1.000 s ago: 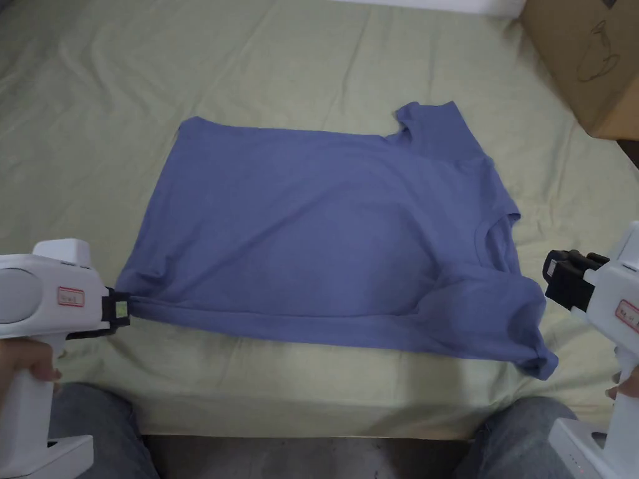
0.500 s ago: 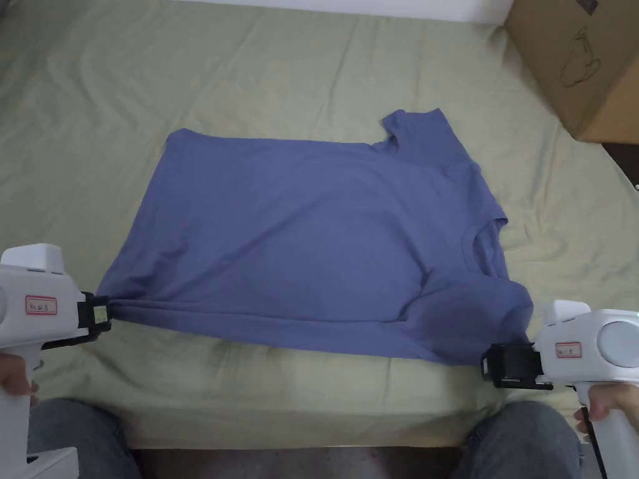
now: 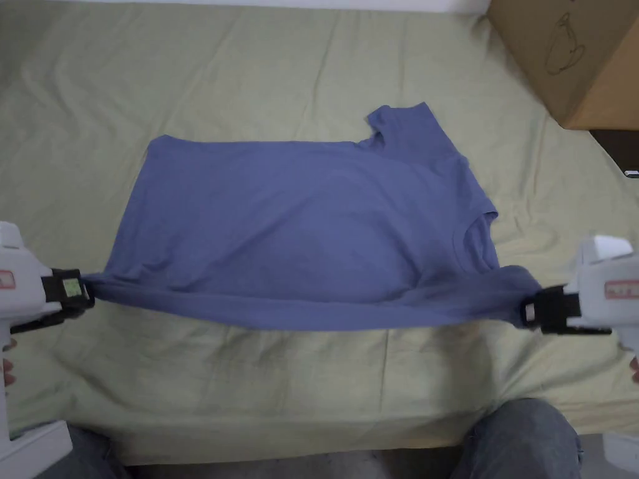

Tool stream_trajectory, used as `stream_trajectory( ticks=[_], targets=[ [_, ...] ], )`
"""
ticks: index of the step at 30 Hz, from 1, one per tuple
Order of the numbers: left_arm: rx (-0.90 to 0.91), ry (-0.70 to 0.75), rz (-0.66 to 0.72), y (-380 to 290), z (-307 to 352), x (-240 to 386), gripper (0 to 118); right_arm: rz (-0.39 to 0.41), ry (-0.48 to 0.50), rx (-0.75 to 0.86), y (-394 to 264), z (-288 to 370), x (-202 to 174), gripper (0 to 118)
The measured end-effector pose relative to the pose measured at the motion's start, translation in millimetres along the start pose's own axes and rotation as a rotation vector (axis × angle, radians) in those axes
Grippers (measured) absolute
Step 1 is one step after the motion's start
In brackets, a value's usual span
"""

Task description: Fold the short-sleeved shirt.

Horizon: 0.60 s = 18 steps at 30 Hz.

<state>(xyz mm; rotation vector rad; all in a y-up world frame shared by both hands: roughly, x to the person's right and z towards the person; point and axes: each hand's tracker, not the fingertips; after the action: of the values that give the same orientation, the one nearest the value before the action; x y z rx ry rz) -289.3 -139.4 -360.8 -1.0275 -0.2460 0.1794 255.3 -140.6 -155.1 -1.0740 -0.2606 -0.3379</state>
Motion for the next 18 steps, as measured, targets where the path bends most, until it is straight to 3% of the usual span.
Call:
stream_trajectory(
  ticks=[9,15,18],
  targets=[
    [0.074,0.030,0.091,85,-50,31,4,0.012,-0.116,0.032,116,-40,-17,5],
    [0.035,0.077,0.099,119,-105,50,5,-0.090,-0.209,-0.034,159,-103,-17,5],
    [0.008,0.106,0.118,138,-150,56,13,-0.106,-0.220,-0.061,173,-129,-13,5]
  ],
)
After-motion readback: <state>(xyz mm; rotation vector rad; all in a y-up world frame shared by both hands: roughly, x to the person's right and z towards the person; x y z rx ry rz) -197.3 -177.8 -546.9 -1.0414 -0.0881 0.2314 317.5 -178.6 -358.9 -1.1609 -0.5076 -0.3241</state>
